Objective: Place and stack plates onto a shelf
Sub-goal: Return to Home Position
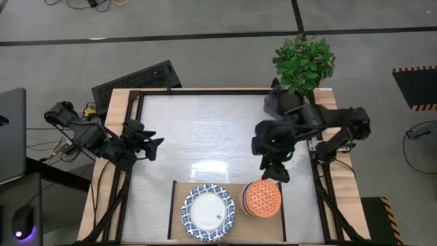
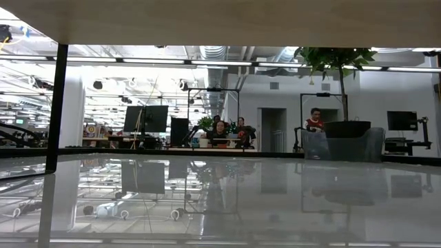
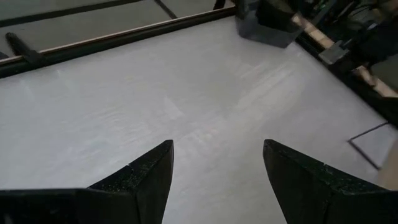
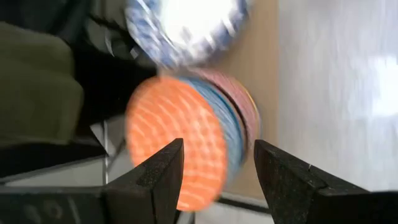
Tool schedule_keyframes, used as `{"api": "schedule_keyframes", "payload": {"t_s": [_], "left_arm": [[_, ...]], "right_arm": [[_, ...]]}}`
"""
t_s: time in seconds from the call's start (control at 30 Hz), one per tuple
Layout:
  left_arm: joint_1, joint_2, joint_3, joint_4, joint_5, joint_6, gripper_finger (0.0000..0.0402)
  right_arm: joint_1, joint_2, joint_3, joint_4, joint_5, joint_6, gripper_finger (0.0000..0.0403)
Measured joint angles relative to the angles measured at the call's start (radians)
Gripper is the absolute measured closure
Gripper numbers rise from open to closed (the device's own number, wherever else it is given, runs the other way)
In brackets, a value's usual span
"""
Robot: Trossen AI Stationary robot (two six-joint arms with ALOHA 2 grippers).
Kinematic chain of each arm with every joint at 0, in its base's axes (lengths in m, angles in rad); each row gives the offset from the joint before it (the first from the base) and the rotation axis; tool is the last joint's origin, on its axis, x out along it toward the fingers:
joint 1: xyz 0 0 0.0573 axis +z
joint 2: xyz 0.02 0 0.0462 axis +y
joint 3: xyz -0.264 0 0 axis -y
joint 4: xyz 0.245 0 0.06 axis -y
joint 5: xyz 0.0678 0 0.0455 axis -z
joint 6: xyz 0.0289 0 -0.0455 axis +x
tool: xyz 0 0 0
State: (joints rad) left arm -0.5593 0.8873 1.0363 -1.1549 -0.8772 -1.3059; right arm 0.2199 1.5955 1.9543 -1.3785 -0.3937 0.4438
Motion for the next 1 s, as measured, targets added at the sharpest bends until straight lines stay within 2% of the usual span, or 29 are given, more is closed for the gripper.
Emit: {"api": "schedule_keyframes", "payload": {"t_s": [0.07, 0.23, 0.43, 0.57, 0.7, 0.77, 0.87, 1.0], "left_arm": [[0.000, 0.000, 0.000, 0.041, -0.005, 0.016, 0.0169], [0.000, -0.030, 0.000, 0.236, -0.023, 0.132, 0.0169], [0.000, -0.117, 0.035, 0.602, -0.028, 0.444, 0.0169], [0.000, -0.164, 0.093, 0.789, 0.033, 0.668, 0.0169], [-0.001, -0.209, 0.158, 0.823, 0.074, 0.845, 0.0169], [0.000, -0.229, 0.184, 0.824, 0.079, 0.869, 0.0169], [0.000, -0.263, 0.203, 0.813, 0.092, 0.901, 0.0169], [0.000, -0.327, 0.200, 0.788, 0.176, 0.991, 0.0169]], "right_arm": [[0.000, -0.016, 0.041, 0.019, 0.019, -0.004, 0.0182], [0.029, -0.089, 0.110, 0.093, 0.161, -0.040, 0.0182], [0.044, -0.216, 0.130, 0.273, 0.340, -0.079, 0.0182], [0.044, -0.300, 0.130, 0.347, 0.353, -0.127, 0.0182], [0.039, -0.377, 0.130, 0.335, 0.343, -0.204, 0.0182], [0.029, -0.406, 0.130, 0.318, 0.344, -0.177, 0.0182], [0.024, -0.440, 0.130, 0.283, 0.346, -0.248, 0.0182], [-0.030, -0.495, 0.080, 0.287, 0.344, -0.278, 0.0182]]}}
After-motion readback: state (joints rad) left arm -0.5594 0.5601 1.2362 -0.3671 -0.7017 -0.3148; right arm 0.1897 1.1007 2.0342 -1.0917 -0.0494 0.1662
